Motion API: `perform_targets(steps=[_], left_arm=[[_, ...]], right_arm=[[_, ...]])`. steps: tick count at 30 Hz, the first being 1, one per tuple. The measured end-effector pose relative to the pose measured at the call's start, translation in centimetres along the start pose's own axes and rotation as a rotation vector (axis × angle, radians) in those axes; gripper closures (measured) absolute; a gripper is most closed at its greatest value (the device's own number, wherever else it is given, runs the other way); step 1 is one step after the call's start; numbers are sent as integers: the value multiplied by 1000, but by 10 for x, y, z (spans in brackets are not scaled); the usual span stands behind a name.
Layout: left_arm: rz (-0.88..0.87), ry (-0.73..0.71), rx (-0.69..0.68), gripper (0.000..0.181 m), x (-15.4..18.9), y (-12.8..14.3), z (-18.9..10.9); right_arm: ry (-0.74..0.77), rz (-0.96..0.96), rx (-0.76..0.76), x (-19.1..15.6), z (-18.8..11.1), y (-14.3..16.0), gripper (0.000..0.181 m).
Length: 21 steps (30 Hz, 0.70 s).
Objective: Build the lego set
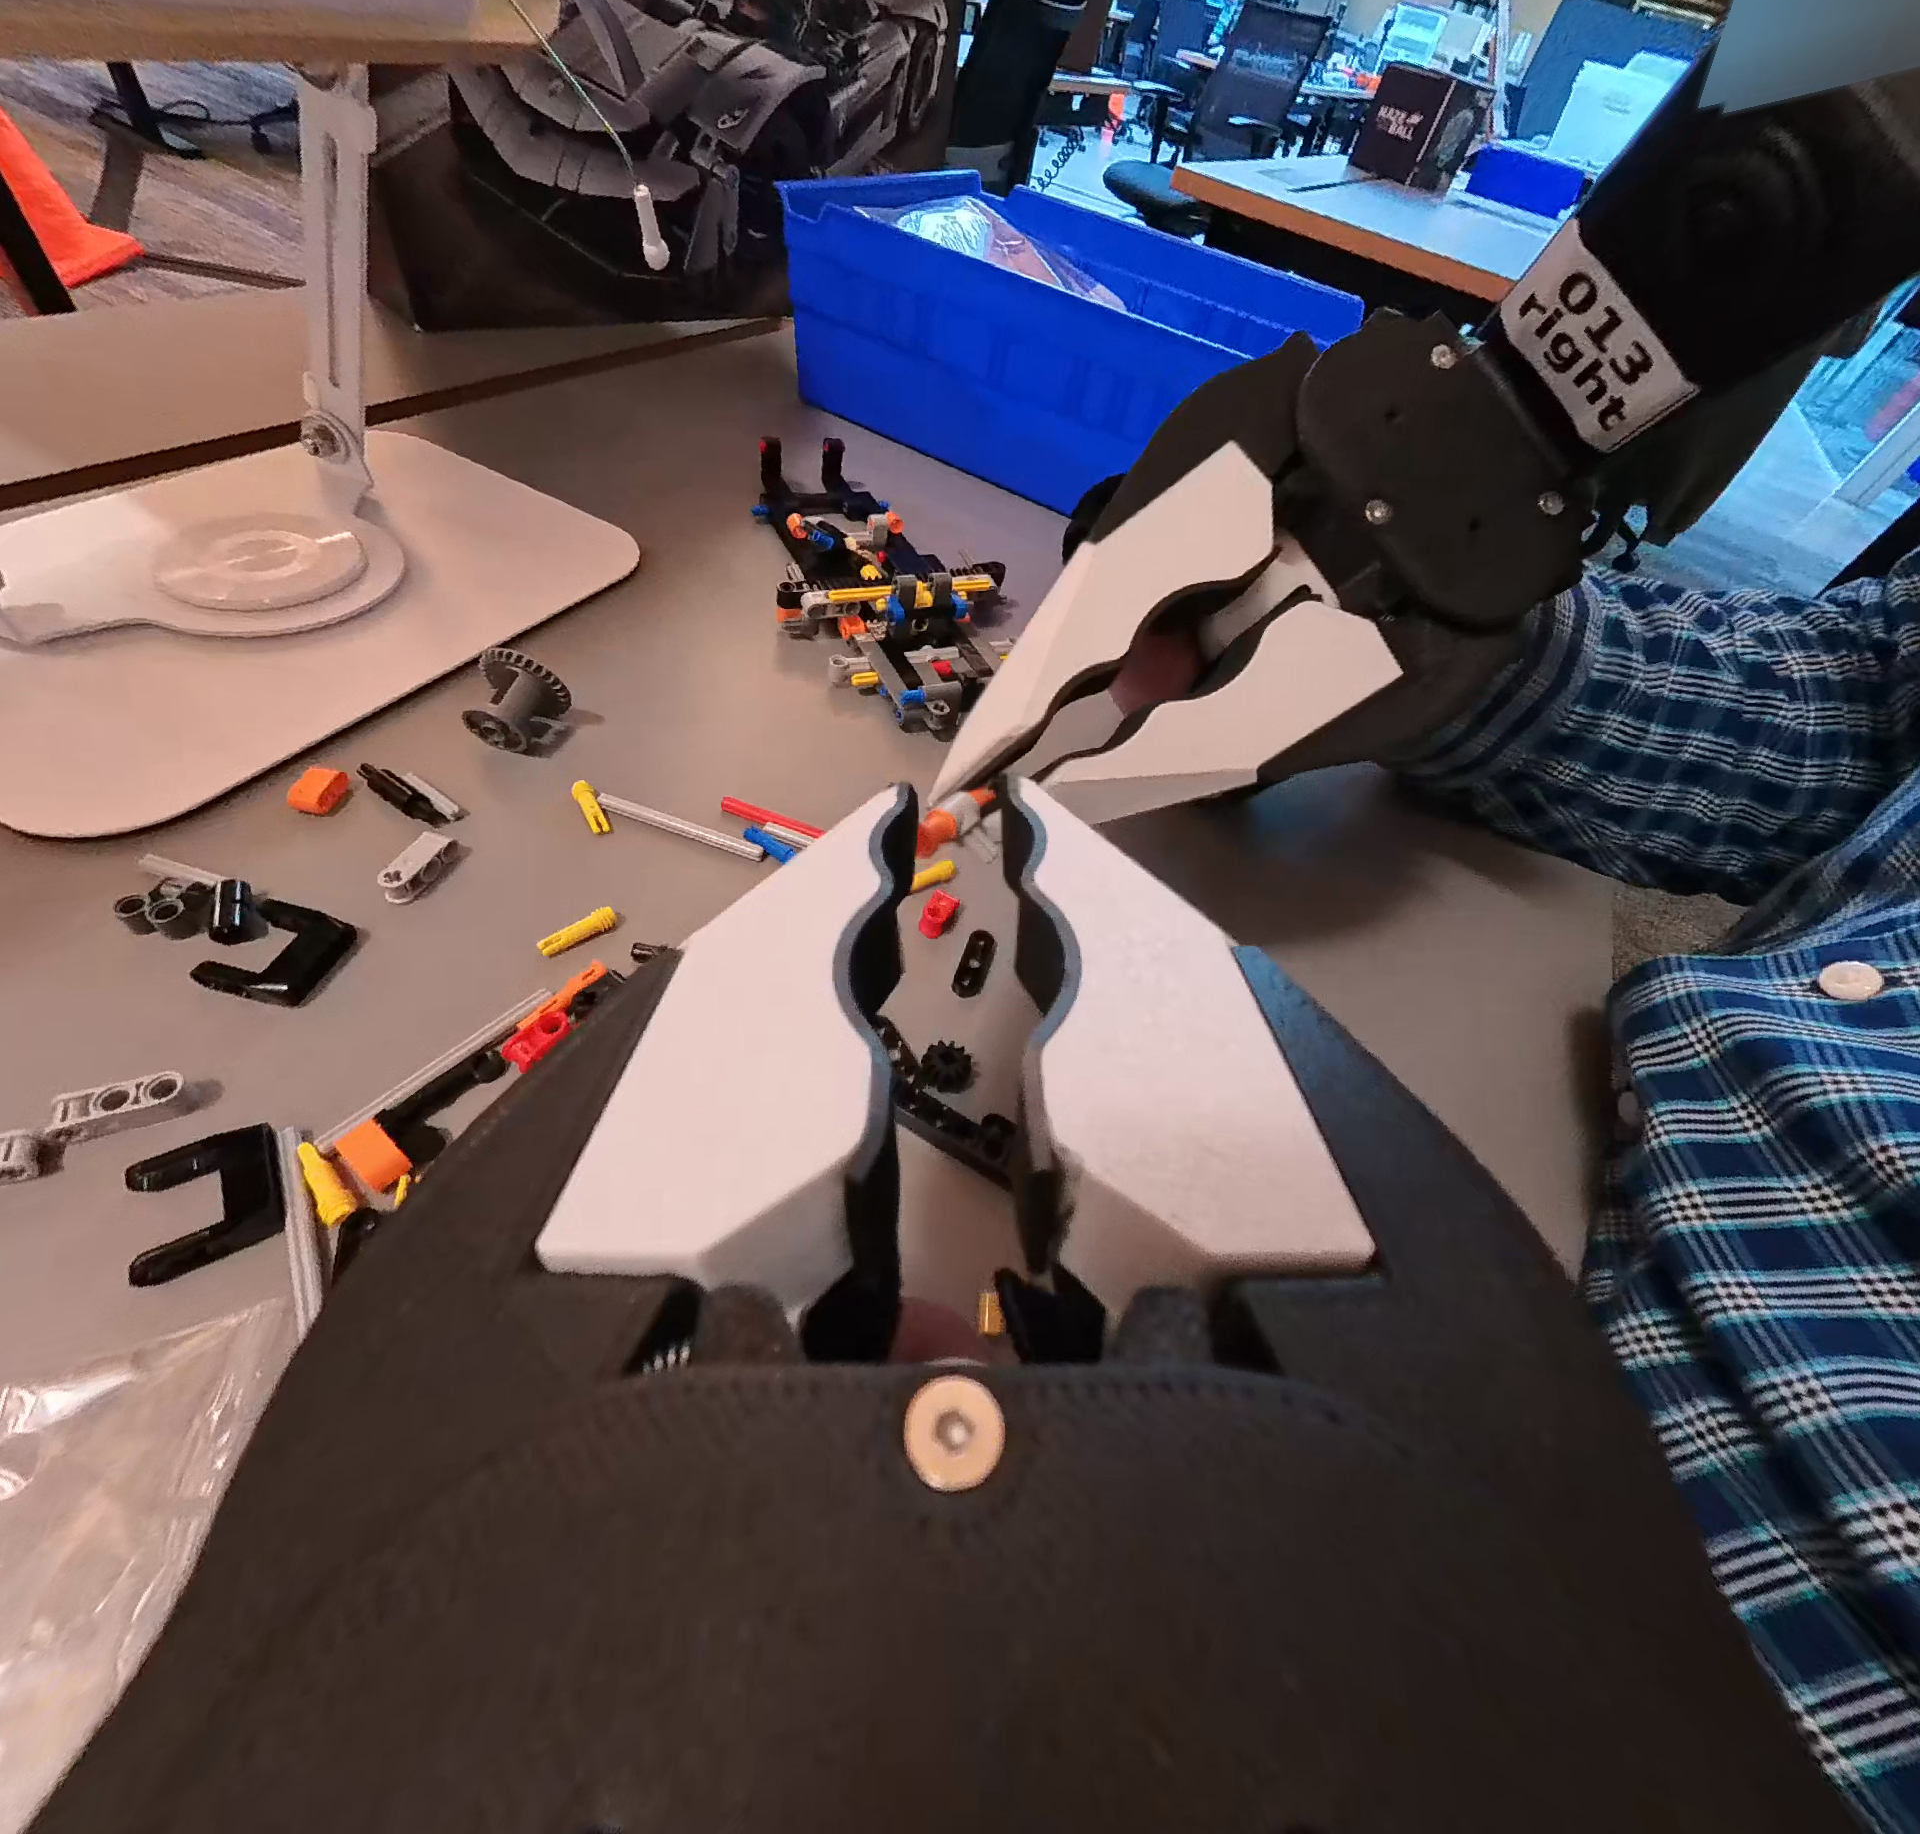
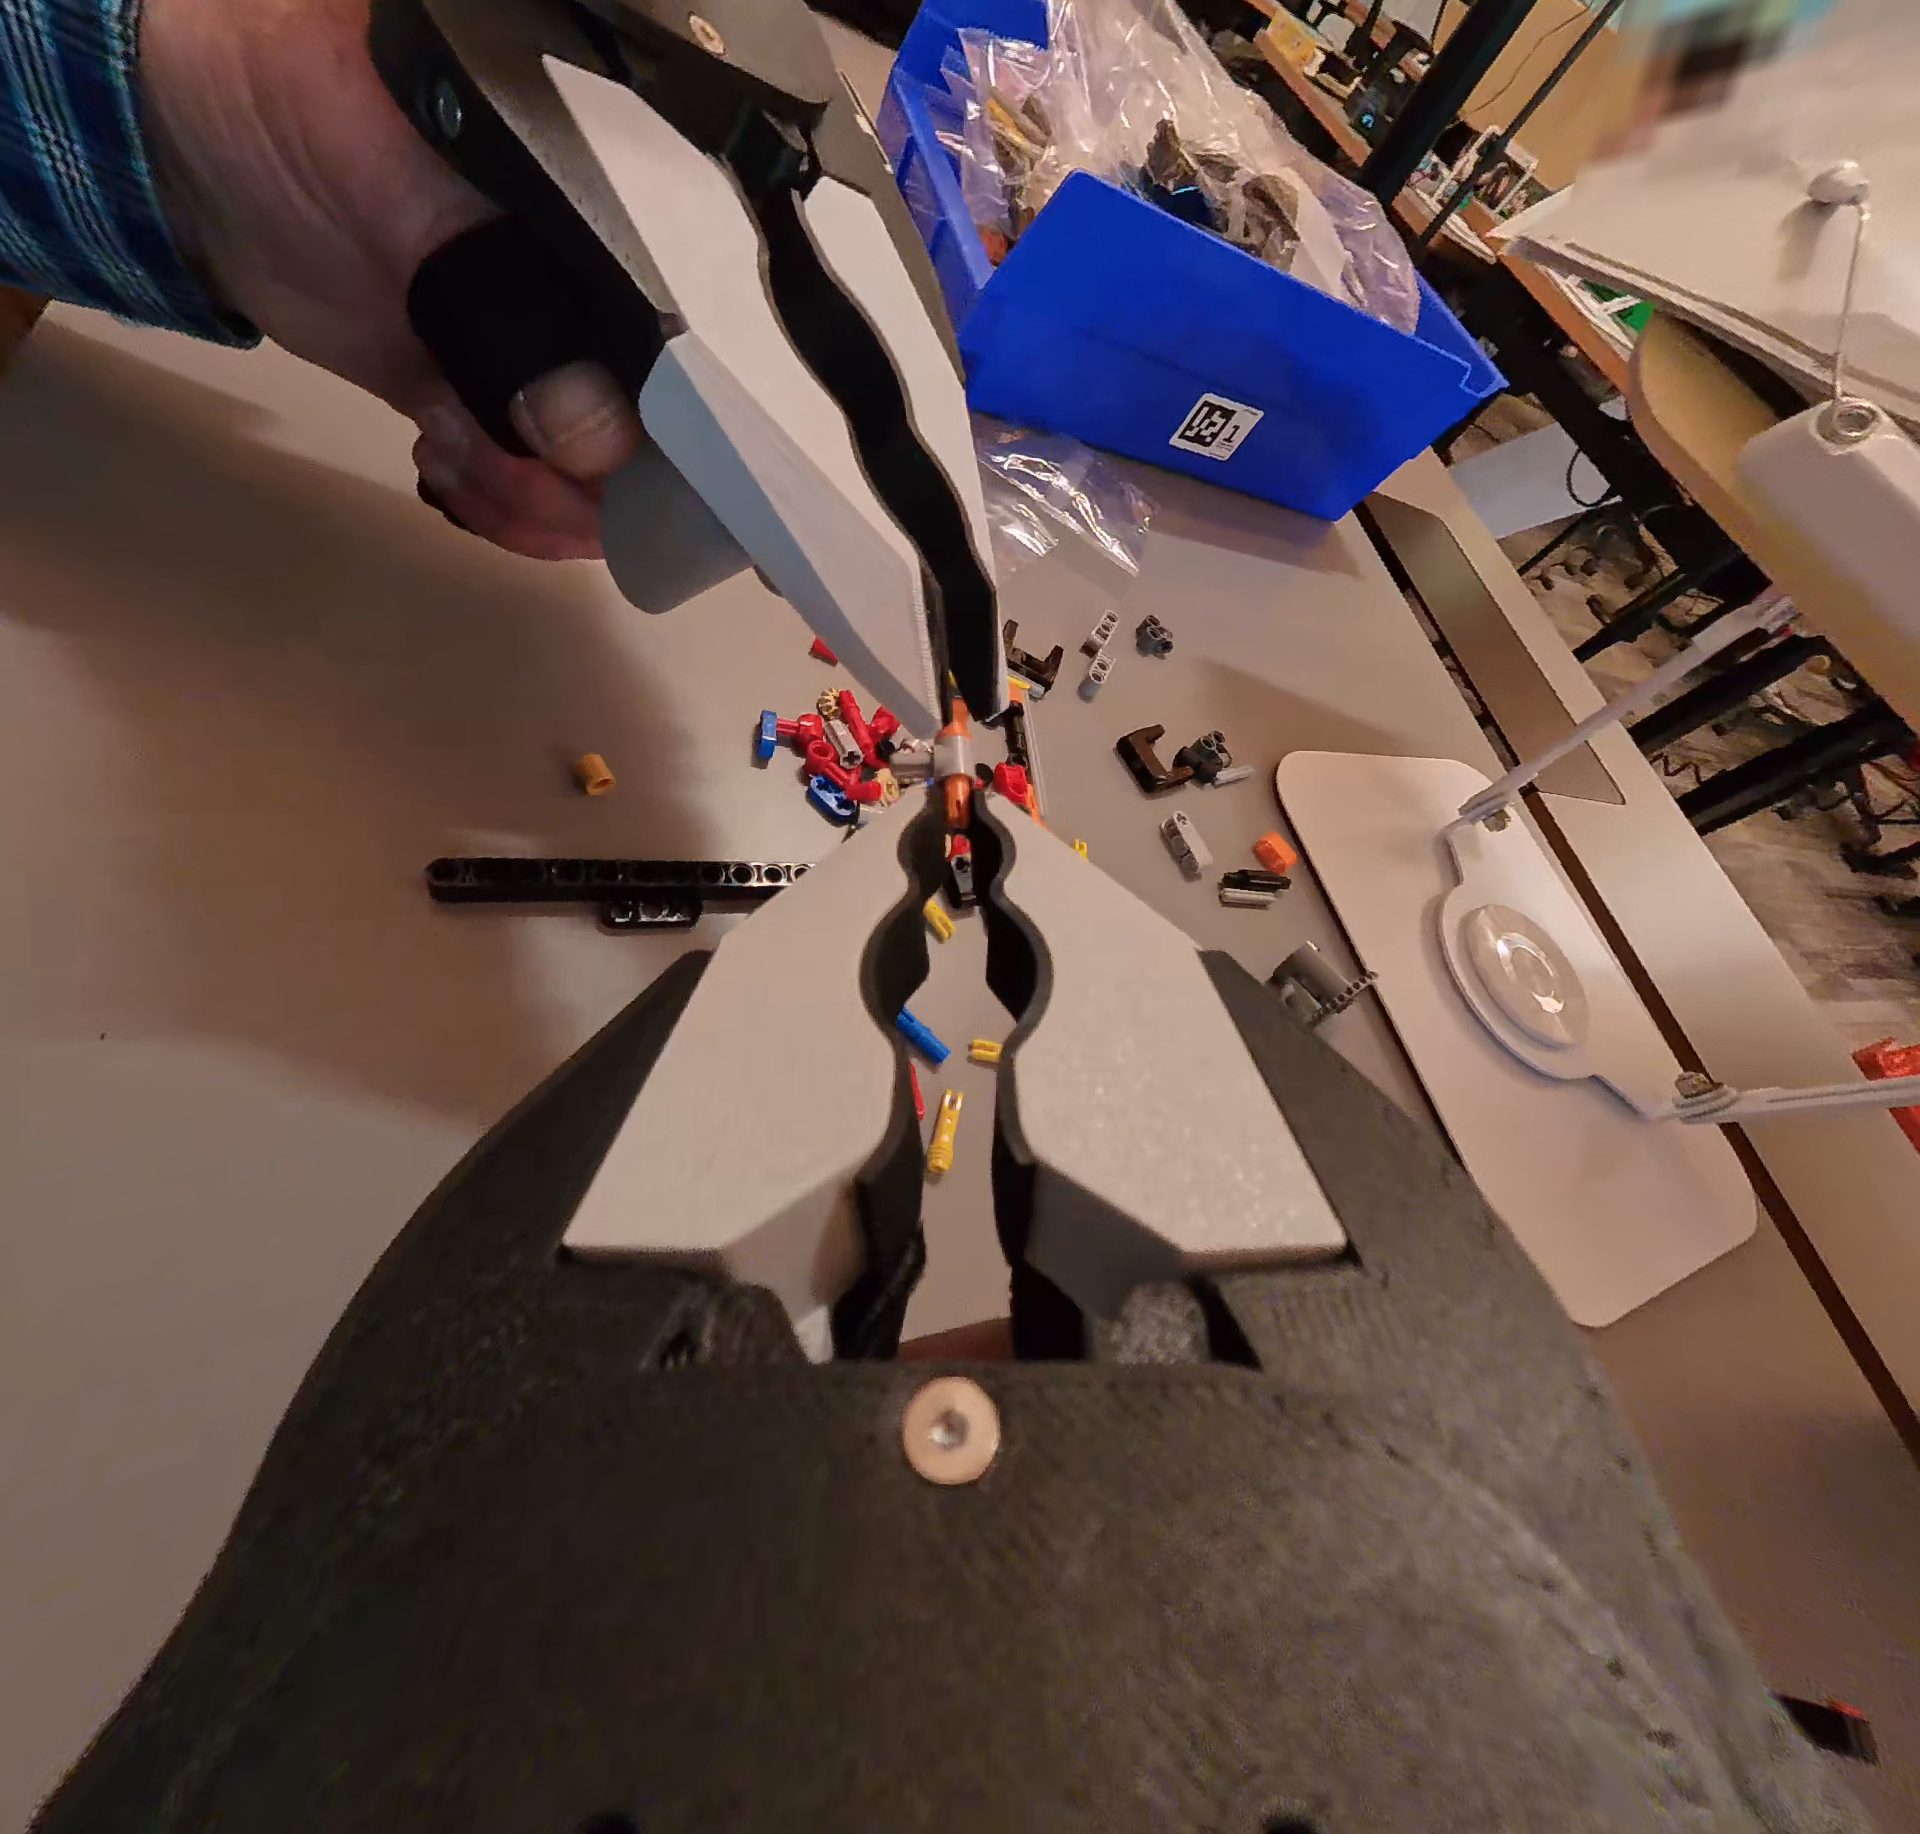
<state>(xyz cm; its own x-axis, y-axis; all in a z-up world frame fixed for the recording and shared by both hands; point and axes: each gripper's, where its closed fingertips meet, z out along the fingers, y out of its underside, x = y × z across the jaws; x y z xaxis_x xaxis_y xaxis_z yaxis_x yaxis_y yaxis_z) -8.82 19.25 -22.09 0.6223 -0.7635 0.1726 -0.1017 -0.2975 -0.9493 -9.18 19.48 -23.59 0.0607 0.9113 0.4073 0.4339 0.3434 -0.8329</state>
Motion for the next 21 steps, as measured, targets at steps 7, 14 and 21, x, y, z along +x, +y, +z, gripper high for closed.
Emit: perform_targets(steps=[7, 14, 21], left_arm=[[-17, 12, 11, 166, 3, -1, 4], [-38, 2, 38, 166, -1, -6, 4], [-56, -3, 54, 165, -4, -9, 5]], right_arm=[[14, 5, 3, 2, 1, 0, 180], [40, 20, 8, 8, 1, 0, 180], [65, 35, 15, 12, 1, -1, 180]])
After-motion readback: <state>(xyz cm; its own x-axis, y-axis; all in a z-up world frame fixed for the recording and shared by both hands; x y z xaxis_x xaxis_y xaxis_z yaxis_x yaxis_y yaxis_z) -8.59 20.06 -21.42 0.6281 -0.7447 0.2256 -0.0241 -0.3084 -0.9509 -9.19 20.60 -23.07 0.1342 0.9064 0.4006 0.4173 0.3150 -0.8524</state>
